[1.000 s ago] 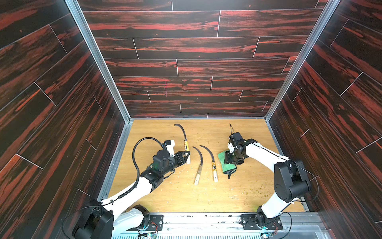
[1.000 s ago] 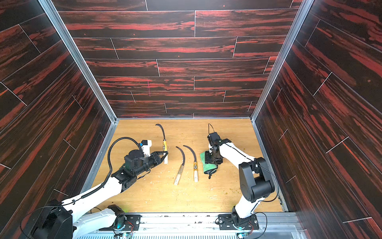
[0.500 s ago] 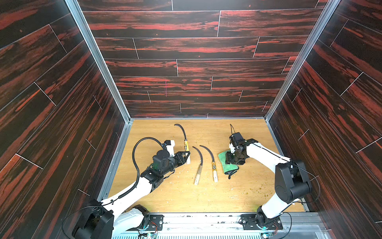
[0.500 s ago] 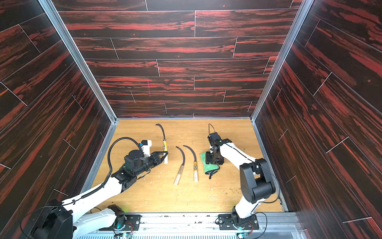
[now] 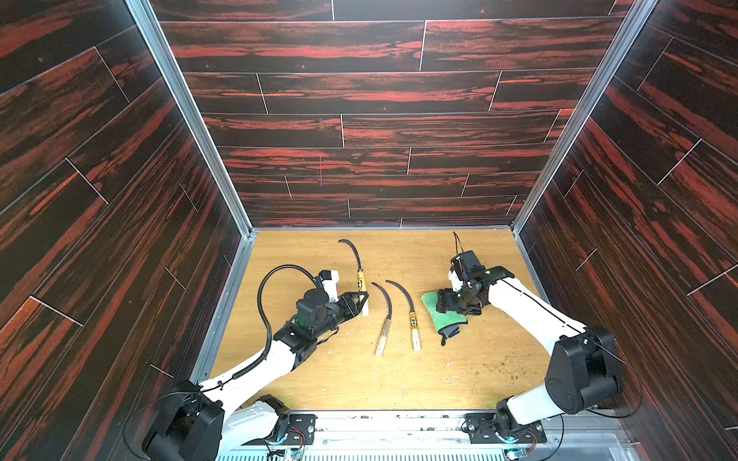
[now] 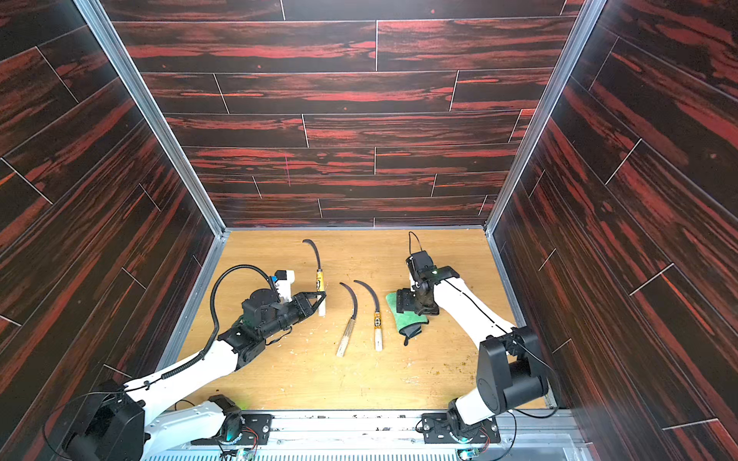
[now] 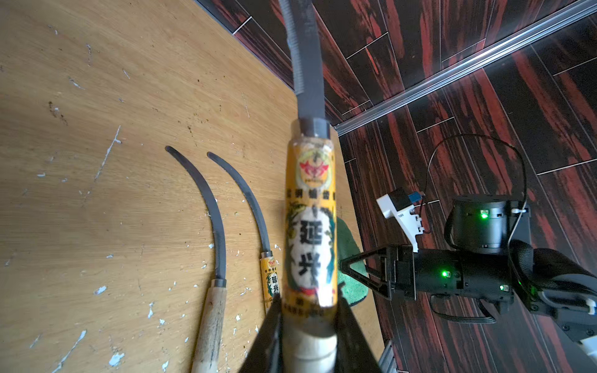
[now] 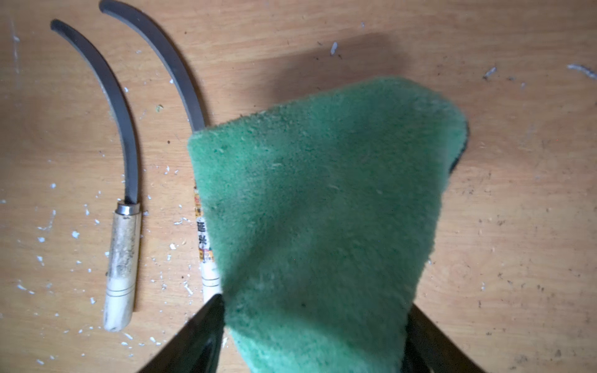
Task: Wipe small sickles with rags
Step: Place the rag at the center of the board.
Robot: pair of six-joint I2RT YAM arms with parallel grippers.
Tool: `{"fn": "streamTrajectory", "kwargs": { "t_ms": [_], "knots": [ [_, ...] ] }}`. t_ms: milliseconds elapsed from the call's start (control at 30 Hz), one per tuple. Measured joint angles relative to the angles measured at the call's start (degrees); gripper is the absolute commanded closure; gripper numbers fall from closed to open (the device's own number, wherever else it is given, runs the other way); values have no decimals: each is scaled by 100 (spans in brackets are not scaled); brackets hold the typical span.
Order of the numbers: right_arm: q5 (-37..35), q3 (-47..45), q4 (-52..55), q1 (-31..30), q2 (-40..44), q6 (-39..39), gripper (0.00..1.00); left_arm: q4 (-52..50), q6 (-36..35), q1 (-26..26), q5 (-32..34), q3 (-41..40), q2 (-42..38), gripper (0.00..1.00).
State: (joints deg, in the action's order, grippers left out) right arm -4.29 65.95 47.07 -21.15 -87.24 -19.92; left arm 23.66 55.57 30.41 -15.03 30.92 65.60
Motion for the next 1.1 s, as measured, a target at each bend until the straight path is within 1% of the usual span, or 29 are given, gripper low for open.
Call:
{"fn": "streamTrajectory", "kwargs": {
  "t_ms": [200,367,600,700,800,933,1100],
  "knots": [
    [-232,0,63,0,0,-20,12,44,22,0,-35,-4,0,100],
    [-240,0,17,0,52,-83,12,50,39,0,-46,-7,0,100],
    [-372,136,28,0,529,-157,12,96,42,0,-44,-7,2,100],
    [-380,225,-17,0,739,-168,15,188,85,0,-59,-7,35,100],
    [13,175,-212,0,925,-118,20,339,157,0,-149,-7,131,100],
    [1156,-168,-844,0,1154,-83,25,664,302,0,-409,-11,302,100],
    [2702,-422,-1681,0,1182,-181,34,1480,640,2,-791,-190,553,100]
  ]
}}
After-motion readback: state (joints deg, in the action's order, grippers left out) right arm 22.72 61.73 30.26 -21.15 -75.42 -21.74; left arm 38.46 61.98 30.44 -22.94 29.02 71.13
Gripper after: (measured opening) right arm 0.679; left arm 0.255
